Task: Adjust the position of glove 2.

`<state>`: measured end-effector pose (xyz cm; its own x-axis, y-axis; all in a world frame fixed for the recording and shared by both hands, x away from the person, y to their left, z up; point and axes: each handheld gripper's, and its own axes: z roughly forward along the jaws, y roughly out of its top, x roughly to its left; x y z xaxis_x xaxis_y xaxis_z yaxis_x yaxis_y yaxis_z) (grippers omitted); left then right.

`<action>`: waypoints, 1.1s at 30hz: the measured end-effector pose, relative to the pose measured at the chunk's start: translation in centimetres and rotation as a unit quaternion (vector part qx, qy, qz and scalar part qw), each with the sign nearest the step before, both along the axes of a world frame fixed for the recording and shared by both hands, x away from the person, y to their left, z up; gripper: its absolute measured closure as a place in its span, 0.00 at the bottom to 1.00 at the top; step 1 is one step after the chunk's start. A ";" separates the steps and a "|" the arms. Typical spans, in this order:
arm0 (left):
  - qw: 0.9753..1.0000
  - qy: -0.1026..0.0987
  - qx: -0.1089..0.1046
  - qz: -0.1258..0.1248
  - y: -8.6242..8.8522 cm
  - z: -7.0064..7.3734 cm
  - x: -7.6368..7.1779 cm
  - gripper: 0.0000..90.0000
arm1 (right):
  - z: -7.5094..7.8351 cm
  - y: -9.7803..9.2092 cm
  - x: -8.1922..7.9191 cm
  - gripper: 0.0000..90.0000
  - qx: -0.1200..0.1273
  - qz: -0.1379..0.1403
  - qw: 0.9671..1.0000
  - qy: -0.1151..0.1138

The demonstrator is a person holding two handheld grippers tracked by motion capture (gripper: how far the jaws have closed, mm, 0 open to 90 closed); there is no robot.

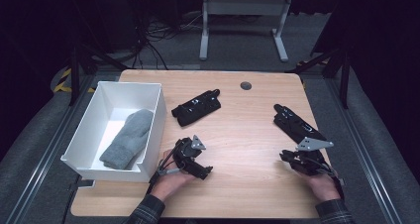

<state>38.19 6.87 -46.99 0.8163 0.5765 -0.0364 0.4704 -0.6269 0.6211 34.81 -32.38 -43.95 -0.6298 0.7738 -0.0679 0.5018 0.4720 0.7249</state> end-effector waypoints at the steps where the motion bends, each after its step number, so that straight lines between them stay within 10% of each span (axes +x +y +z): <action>1: 1.000 -0.007 0.005 -0.002 0.1 -0.1 0.0 0.00 | 0.2 -0.1 0.2 1.00 0.000 -0.004 1.000 0.000; 22: 0.999 -0.031 -0.030 -0.018 1.2 -0.8 -0.3 0.00 | 1.4 -6.0 4.5 1.00 -0.010 -0.103 0.995 -0.017; 33: 0.999 -0.031 -0.030 -0.017 1.2 -0.8 -0.3 0.00 | -0.5 -7.4 5.0 1.00 -0.030 -0.118 0.992 0.019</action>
